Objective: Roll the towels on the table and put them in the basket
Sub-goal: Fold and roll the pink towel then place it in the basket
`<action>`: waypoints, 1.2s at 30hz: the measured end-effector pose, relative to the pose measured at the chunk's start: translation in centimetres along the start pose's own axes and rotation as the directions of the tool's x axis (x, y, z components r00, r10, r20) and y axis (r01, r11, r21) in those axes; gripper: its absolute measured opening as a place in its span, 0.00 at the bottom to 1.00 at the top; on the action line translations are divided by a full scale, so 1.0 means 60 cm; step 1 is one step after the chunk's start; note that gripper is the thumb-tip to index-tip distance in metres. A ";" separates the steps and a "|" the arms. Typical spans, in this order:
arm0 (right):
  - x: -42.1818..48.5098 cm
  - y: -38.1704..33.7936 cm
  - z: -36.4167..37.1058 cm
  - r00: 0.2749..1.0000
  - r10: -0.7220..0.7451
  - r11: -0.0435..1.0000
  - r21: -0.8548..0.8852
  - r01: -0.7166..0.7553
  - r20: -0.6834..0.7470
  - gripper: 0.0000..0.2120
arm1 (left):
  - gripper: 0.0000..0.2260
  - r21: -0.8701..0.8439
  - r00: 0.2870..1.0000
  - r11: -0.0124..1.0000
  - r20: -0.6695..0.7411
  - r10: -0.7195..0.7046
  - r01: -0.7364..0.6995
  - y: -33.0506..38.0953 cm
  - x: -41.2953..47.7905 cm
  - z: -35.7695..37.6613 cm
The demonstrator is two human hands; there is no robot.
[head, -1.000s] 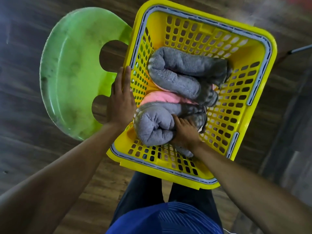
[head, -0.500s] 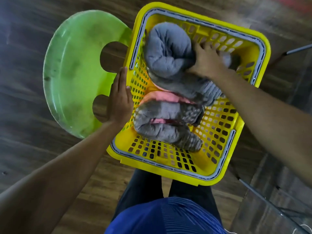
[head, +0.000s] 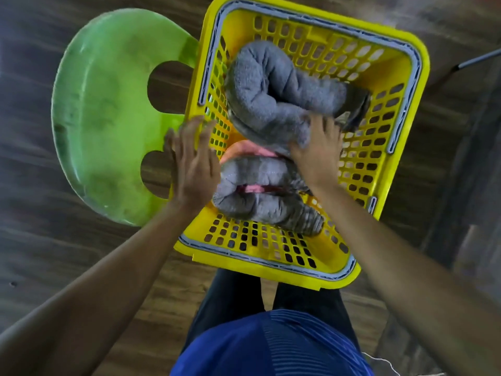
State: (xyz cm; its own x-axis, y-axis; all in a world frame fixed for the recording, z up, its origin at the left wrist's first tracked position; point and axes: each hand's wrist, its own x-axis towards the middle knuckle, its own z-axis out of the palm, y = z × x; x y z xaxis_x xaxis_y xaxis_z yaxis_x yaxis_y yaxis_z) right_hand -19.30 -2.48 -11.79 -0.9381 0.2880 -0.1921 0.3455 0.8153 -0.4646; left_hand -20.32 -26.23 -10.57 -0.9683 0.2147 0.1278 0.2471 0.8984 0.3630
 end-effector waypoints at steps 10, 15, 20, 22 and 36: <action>-0.177 0.124 0.141 0.654 0.106 0.976 -0.204 0.075 0.749 0.38 | 0.24 0.077 0.766 0.950 0.612 0.195 -0.304 0.061 -0.026 0.164; -0.180 0.148 0.147 0.710 0.130 0.930 -0.333 0.155 0.692 0.40 | 0.41 0.121 0.632 0.921 0.760 0.154 -0.370 0.058 -0.008 0.235; -0.165 0.135 0.144 0.764 0.049 0.956 -0.252 0.152 0.644 0.28 | 0.33 0.065 0.629 0.904 0.739 0.241 -0.423 0.044 -0.011 0.247; -0.160 0.132 0.135 0.765 -0.013 0.991 -0.094 0.096 0.644 0.30 | 0.31 -0.010 0.629 0.909 0.718 0.297 -0.417 0.037 -0.008 0.237; -0.164 0.125 0.131 0.900 0.078 0.996 -0.067 -0.055 0.430 0.34 | 0.33 0.023 0.614 0.919 0.750 0.244 -0.393 0.042 0.032 0.234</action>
State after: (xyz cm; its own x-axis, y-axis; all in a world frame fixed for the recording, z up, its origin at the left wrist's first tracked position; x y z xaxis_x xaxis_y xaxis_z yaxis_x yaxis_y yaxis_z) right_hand -7.27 -3.17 -20.19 -0.8071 0.1073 -0.5806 0.3940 0.8302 -0.3943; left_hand -22.06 -18.21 -22.35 -0.5624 0.6383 -0.5256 0.6067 0.7504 0.2623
